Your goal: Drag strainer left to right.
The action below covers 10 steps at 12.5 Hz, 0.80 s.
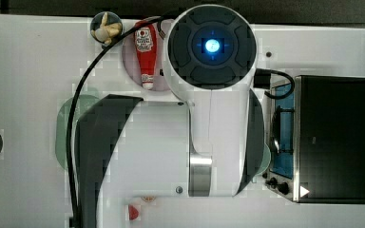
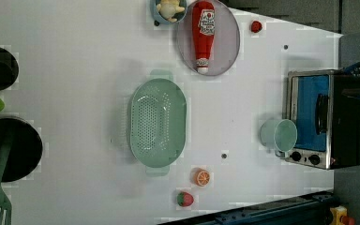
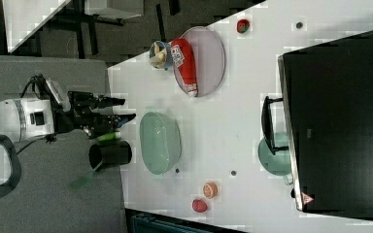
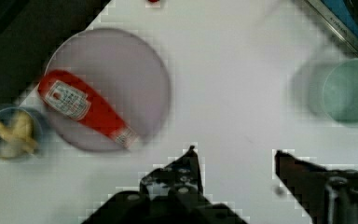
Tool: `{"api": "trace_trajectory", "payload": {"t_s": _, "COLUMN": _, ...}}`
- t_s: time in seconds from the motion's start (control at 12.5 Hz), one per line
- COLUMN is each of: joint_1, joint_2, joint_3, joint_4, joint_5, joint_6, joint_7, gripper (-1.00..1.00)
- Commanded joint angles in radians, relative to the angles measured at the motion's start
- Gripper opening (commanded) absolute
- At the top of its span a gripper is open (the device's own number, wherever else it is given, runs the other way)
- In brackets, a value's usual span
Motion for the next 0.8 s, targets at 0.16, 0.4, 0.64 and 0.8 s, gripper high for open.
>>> {"api": "trace_trajectory", "payload": {"t_s": 0.16, "joint_1": -0.014, "joint_2": -0.532, "joint_3": -0.051, "joint_4": -0.245, "joint_5": 0.004, "joint_6": -0.285, "joint_7": -0.014, "gripper": 0.82}}
{"api": "trace_trajectory", "payload": {"t_s": 0.4, "joint_1": -0.005, "joint_2": -0.522, "joint_3": -0.022, "joint_4": -0.248, "joint_5": 0.018, "joint_6": -0.278, "joint_7": -0.014, "gripper": 1.00}}
{"api": "trace_trajectory", "payload": {"t_s": 0.64, "joint_1": 0.019, "joint_2": -0.478, "joint_3": 0.083, "joint_4": -0.270, "joint_5": 0.036, "joint_6": -0.211, "joint_7": -0.004, "gripper": 1.00}}
{"api": "trace_trajectory", "payload": {"t_s": 0.8, "joint_1": 0.028, "joint_2": -0.429, "joint_3": 0.181, "joint_4": -0.298, "joint_5": 0.036, "joint_6": -0.128, "joint_7": 0.060, "gripper": 1.00}}
